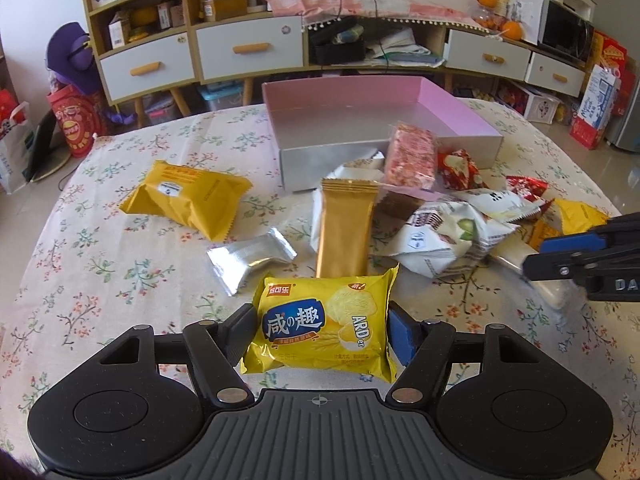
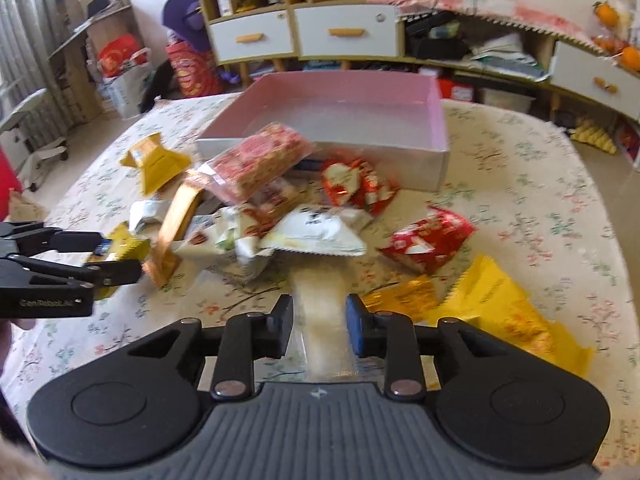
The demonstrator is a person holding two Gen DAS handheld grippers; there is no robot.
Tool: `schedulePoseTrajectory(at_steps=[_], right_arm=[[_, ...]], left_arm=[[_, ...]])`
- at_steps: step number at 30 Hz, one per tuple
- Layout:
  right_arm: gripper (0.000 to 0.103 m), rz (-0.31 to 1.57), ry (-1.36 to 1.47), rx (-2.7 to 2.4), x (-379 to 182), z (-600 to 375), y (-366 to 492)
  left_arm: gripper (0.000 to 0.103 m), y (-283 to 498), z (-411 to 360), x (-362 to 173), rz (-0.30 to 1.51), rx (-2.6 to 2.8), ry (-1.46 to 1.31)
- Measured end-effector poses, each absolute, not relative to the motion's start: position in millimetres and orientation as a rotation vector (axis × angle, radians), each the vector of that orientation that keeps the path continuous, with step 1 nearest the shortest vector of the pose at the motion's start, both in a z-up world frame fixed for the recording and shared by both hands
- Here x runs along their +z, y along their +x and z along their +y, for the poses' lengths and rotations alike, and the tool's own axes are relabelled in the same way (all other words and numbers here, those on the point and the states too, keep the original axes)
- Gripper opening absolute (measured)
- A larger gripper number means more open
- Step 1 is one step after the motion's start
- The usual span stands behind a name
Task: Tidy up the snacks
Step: 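Carry the yellow pack with the left tool while the right tool carries the pastry bar over the pink box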
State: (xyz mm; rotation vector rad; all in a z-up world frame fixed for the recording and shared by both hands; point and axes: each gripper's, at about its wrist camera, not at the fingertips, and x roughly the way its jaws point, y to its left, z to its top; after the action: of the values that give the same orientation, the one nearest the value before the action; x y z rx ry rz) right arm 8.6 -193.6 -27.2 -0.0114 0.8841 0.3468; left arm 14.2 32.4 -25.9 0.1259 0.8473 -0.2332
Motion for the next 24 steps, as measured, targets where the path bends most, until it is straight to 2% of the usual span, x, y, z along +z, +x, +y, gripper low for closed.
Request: schedulePoseTrajectory(at_steps=[5,9,11,13,24], right_arm=[[0.035,0.906,-0.085,0.324,-37,-183,13],[0.035,0.914,-0.148,0.306,-47,-177,13],[0.023,0.909,-0.158,0.292,-44,-177,11],[0.020,0.904,-0.157,0.280,-40,-178,10],[0.016,0.884,-0.121,0.271,-20,-187,0]], left_arm=[[0.068,13,28,-28,0.854,-0.245,0.134],[0.068,13,26,-28,0.856,-0.249,0.134],[0.068,12,25,-27,0.852,-0.250,0.133],[0.068,12,25,-25,0.847,-0.251,0.130],[0.068,12,21,-12,0.814,-0.255,0.114]])
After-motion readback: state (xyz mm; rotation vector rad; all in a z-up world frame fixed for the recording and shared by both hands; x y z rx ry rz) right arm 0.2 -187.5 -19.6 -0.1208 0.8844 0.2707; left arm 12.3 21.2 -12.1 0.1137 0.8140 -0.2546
